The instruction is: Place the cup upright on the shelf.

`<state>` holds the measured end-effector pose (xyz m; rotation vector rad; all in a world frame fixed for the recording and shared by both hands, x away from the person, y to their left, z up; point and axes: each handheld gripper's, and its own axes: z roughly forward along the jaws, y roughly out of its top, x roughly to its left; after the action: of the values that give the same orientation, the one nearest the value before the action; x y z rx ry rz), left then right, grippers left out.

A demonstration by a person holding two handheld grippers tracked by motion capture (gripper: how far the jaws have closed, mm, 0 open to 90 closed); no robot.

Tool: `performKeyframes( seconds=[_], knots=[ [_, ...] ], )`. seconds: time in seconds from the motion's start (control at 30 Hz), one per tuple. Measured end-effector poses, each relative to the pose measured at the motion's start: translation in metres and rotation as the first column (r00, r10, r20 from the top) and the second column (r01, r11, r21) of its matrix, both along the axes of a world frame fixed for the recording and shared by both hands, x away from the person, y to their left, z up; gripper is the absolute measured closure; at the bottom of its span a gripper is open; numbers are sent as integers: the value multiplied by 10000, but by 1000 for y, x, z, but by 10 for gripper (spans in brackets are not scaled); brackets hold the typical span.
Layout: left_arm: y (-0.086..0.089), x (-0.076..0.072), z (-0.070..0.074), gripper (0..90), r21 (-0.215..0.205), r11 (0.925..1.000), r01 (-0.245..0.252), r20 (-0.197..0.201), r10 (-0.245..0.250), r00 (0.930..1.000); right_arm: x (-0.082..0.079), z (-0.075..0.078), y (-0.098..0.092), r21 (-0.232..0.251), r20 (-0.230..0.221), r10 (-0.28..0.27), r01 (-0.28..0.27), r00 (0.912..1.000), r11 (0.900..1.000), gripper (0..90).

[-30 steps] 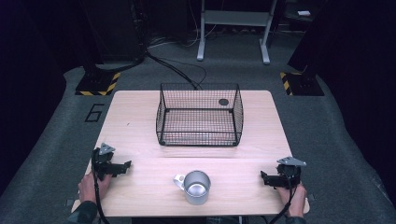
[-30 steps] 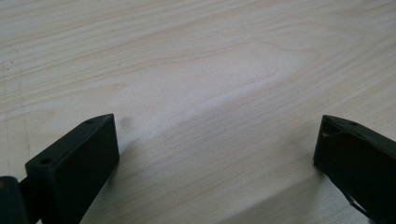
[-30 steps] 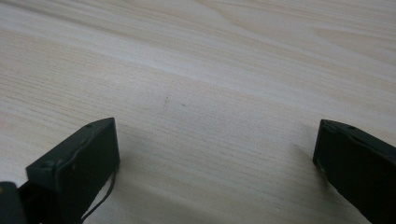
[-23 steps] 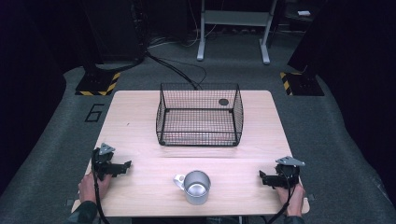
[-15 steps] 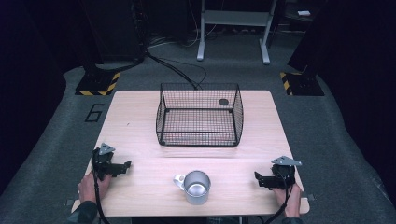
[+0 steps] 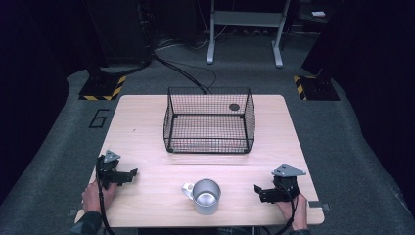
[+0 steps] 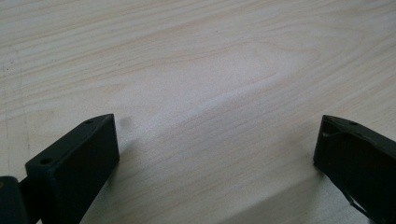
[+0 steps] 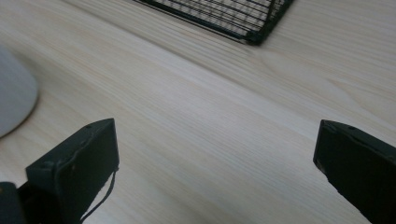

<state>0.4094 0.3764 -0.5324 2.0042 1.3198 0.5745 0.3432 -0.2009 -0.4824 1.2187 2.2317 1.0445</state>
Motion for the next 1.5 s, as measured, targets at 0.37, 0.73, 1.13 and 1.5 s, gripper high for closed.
performKeyframes(
  seconds=[0.37,0.73,1.13,1.5],
  knots=[
    [0,0,0,1,8,10000,2,-16,-2,10000,-5,10,35,10,9,1079,-1079,9942,9942,0],
    [1,0,0,1,83,9999,72,-42,-72,10000,-16,15,64,78,-220,2473,-2472,9687,9689,0],
    [1,0,1,1,86,9999,71,-54,-71,10000,-27,19,93,424,-273,3668,-3655,9299,9298,0],
    [1,0,1,1,79,9999,72,-59,-72,10000,-29,16,121,347,-264,4441,-4431,8956,8958,0]
  ],
)
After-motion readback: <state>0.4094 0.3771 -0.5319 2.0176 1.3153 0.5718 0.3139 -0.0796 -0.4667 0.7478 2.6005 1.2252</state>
